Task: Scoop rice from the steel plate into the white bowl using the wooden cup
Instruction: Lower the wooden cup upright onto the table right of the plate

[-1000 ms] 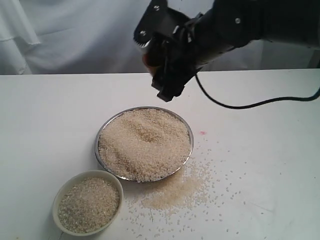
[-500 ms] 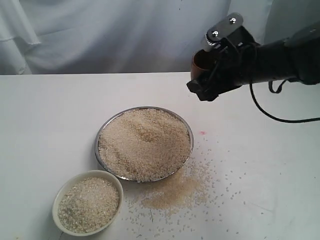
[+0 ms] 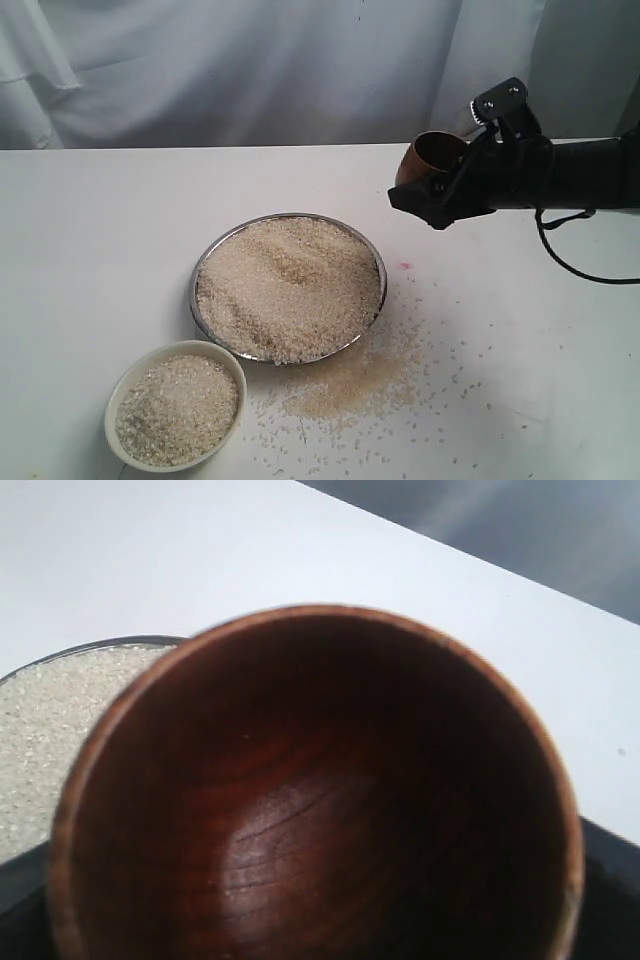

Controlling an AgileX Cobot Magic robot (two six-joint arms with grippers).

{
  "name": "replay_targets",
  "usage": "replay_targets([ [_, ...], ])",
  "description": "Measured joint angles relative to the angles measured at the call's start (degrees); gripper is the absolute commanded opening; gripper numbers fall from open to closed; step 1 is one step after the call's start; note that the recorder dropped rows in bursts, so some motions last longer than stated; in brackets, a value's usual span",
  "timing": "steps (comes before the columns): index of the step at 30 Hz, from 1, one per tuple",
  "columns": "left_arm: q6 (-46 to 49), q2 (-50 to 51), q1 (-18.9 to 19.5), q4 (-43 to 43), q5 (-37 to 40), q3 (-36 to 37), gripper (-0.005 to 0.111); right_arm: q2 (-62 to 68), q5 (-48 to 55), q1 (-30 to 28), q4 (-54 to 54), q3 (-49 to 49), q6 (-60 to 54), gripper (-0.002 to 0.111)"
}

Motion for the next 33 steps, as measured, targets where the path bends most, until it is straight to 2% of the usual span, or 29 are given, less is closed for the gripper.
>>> replay_targets([
  [7, 0.00, 0.00, 0.00, 0.00, 0.00, 0.00, 0.000, 2.69, 0.24, -1.94, 0.58, -1.63, -0.22, 0.000],
  [21, 0.00, 0.00, 0.00, 0.00, 0.00, 0.00, 0.000, 17.51, -0.37, -3.65, -1.08, -5.93, -0.36, 0.000],
  [33, 0.00, 0.00, 0.00, 0.00, 0.00, 0.00, 0.000, 16.99, -7.62, 1.07, -5.40, -6.78, -0.89, 0.000],
])
